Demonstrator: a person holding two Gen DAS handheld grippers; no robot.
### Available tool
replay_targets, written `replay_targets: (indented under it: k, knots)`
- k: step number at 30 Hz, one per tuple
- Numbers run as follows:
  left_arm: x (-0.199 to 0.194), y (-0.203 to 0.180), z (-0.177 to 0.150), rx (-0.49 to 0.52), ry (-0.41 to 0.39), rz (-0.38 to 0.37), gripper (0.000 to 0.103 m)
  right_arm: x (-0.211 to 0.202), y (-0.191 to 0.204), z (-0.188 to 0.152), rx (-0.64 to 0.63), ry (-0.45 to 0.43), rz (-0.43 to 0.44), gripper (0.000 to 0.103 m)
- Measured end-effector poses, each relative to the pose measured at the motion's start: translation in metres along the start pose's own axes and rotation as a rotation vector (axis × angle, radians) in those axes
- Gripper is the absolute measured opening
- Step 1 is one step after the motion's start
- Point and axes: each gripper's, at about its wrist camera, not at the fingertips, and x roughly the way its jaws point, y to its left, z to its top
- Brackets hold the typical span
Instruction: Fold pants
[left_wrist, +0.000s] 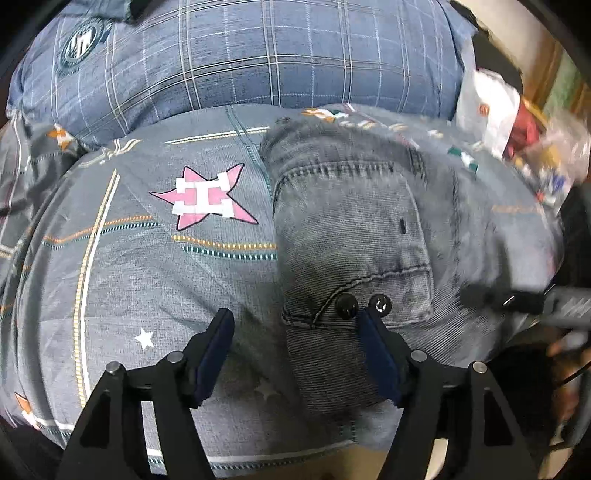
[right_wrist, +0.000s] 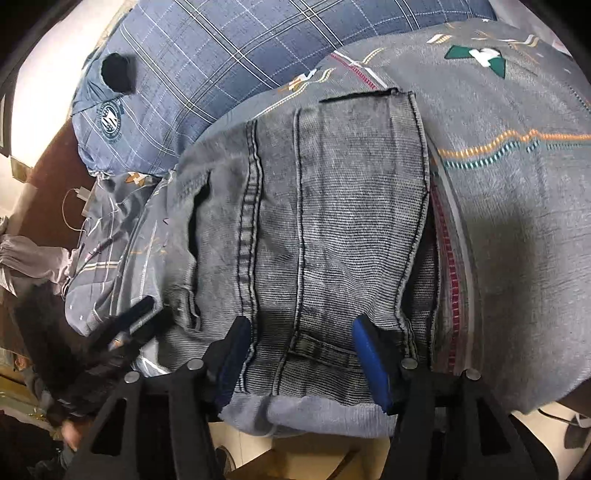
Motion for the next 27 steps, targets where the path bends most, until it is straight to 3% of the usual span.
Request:
replay_targets:
  k: [3, 6, 8, 10, 12, 14, 16, 18, 19, 20, 21, 23, 27]
  knots:
    - [-0.011, 0.007, 0.006, -0.043, -0.004, -0.049, 0.071, -0.028, 0.009, 0.006, -0.044, -0.036, 0.024, 0.061]
    - [-0.029, 0.017, 0.018, -0.069, -0.084, -0.086, 0.071, -0.056, -0.005, 0.016, -0.027, -0.085, 0.005, 0.064]
    - [-0.031, 0.027, 0.029, -0.101, -0.100, -0.125, 0.080, -0.068, -0.031, 0.025, 0.024, -0.101, -0.028, 0.068]
    - [-0.017, 0.041, 0.040, -0.177, -0.058, -0.195, 0.081, -0.064, -0.056, 0.037, 0.098, -0.077, 0.001, 0.071]
    - [0.008, 0.048, 0.045, -0.226, 0.020, -0.277, 0.081, -0.049, -0.074, 0.047, 0.152, -0.047, 0.083, 0.071]
    - [0.024, 0.047, 0.044, -0.240, 0.078, -0.303, 0.081, -0.029, -0.073, 0.050, 0.156, 0.003, 0.134, 0.071]
    - [0.037, 0.041, 0.040, -0.242, 0.118, -0.336, 0.081, -0.011, -0.066, 0.050, 0.112, 0.064, 0.099, 0.071]
    - [0.043, 0.032, 0.035, -0.223, 0.128, -0.330, 0.080, -0.006, -0.058, 0.049, 0.078, 0.053, 0.072, 0.069]
    - [0.042, 0.026, 0.034, -0.194, 0.110, -0.306, 0.067, -0.006, -0.052, 0.049, 0.056, 0.058, 0.040, 0.048]
    - [0.040, 0.020, 0.034, -0.163, 0.110, -0.296, 0.053, -0.007, -0.050, 0.049, 0.048, 0.059, 0.001, 0.036]
    - [0.036, 0.014, 0.034, -0.135, 0.104, -0.257, 0.049, -0.009, -0.048, 0.048, 0.048, 0.055, -0.003, 0.027]
    - [0.028, 0.006, 0.037, -0.091, 0.087, -0.226, 0.029, -0.017, -0.030, 0.047, -0.013, 0.036, -0.053, 0.020]
    - [-0.004, -0.003, 0.046, -0.016, 0.005, -0.180, 0.022, -0.044, 0.004, 0.050, -0.082, -0.034, -0.079, 0.016]
